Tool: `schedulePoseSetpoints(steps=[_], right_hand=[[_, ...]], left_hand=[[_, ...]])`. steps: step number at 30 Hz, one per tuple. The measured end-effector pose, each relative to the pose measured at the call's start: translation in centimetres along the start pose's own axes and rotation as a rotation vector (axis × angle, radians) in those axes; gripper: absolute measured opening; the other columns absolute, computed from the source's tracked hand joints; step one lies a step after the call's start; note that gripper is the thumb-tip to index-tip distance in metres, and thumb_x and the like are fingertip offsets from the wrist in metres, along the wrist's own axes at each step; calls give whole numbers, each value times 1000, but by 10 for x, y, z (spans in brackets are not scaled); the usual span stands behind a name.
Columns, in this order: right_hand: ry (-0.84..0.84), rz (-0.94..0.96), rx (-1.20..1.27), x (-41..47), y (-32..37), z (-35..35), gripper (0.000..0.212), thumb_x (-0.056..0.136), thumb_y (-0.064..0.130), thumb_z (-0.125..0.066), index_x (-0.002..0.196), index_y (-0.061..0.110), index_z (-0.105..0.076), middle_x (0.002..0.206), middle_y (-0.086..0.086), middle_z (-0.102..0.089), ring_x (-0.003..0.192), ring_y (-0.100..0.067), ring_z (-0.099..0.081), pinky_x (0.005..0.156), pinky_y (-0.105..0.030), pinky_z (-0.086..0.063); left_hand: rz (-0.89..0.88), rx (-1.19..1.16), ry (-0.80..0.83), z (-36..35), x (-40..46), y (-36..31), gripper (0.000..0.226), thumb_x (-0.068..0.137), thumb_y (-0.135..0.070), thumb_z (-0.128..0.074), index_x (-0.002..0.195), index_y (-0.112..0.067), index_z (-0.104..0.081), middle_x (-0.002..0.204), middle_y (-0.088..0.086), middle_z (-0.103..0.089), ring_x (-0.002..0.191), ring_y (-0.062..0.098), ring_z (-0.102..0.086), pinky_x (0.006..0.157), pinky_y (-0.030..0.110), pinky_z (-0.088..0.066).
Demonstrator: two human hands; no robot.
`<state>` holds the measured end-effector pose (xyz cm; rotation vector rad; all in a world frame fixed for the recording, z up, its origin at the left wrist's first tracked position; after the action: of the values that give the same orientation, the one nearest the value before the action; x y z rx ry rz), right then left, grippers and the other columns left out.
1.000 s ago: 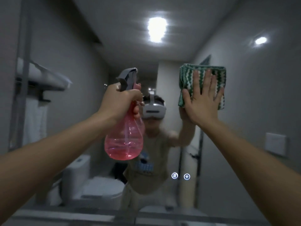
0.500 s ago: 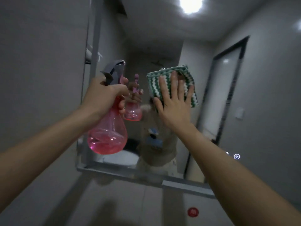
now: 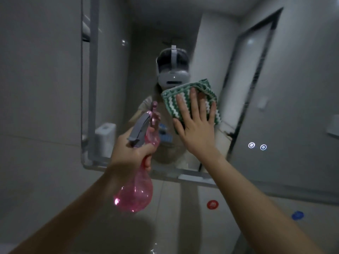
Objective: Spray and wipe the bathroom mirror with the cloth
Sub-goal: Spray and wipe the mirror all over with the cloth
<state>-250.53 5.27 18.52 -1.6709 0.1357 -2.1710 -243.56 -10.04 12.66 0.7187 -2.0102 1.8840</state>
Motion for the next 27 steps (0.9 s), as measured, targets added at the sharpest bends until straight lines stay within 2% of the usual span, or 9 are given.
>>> schedulePoseSetpoints(steps=[5, 8, 11, 13, 16, 18, 20, 22, 27], right_hand=[[9, -29, 14, -73, 12, -17, 56, 98, 48, -41, 148, 28, -28, 156, -6, -19, 145, -25, -11, 117, -53, -8], [29, -37, 10, -108, 16, -25, 56, 98, 48, -41, 149, 29, -28, 158, -4, -16, 148, -22, -5, 118, -51, -7], [66, -41, 26, -138, 20, -36, 58, 98, 48, -40, 150, 30, -23, 161, -1, -1, 148, -19, 1, 118, -51, -5], [79, -44, 31, -153, 21, -41, 58, 98, 48, -39, 150, 30, -22, 161, 1, 2, 148, -19, -1, 118, -50, -5], [100, -43, 51, -167, 22, -46, 57, 98, 49, -39, 150, 31, -23, 161, 2, -1, 145, -21, -14, 117, -50, -7], [103, -28, 53, -170, 19, -45, 56, 98, 51, -39, 150, 33, -24, 160, 3, -5, 146, -19, -14, 117, -50, -10], [89, 9, 19, -169, 13, -43, 56, 98, 55, -39, 149, 36, -27, 160, 4, -10, 147, -15, -8, 118, -47, -11], [78, 44, -8, -169, 4, -39, 55, 97, 56, -40, 147, 37, -30, 159, 6, -12, 147, -13, -8, 118, -46, -13], [108, -20, -5, -189, -44, -27, 54, 98, 53, -38, 149, 35, -29, 158, 4, -19, 141, -21, -27, 116, -47, -17]], left_hand=[[126, -115, -33, -10, -14, 44, 17, 58, -2, -65, 62, 2, -49, 36, 9, -43, 32, 21, -38, 37, 23, -37], [131, -198, -48, -8, -24, 64, 35, 47, -18, -69, 71, 5, -56, 36, 9, -44, 31, 21, -39, 36, 25, -38], [66, -116, -36, -10, -37, 65, 4, 52, -22, -67, 55, -25, -67, 35, 6, -45, 31, 21, -41, 40, 29, -40], [84, -77, -73, -8, -45, 72, 20, 54, -10, -65, 50, -30, -67, 35, 7, -44, 30, 19, -40, 39, 26, -39], [118, -103, -152, -2, -57, 88, 37, 60, 9, -64, 77, -24, -69, 41, 16, -40, 31, 19, -37, 33, 24, -38], [162, -138, -172, -3, -63, 100, 44, 60, 10, -66, 94, -17, -65, 46, 16, -37, 33, 21, -35, 33, 24, -39], [191, -143, -163, -10, -67, 109, 49, 56, 4, -69, 97, -23, -67, 44, 16, -38, 34, 21, -36, 34, 25, -40], [191, -140, -159, -17, -70, 109, 53, 62, 12, -67, 102, -23, -68, 41, 9, -39, 35, 22, -37, 34, 25, -40], [220, -151, -117, -42, -74, 106, 41, 58, 3, -65, 76, -35, -71, 40, 10, -42, 34, 21, -39, 35, 26, -40]])
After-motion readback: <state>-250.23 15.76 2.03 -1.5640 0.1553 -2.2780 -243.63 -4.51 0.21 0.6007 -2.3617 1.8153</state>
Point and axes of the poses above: each hand's wrist, its own x-axis towards the middle knuckle, its own z-axis out of the back of the hand, y = z × x, the point moved 9 cm from there along x, towards the middle knuckle
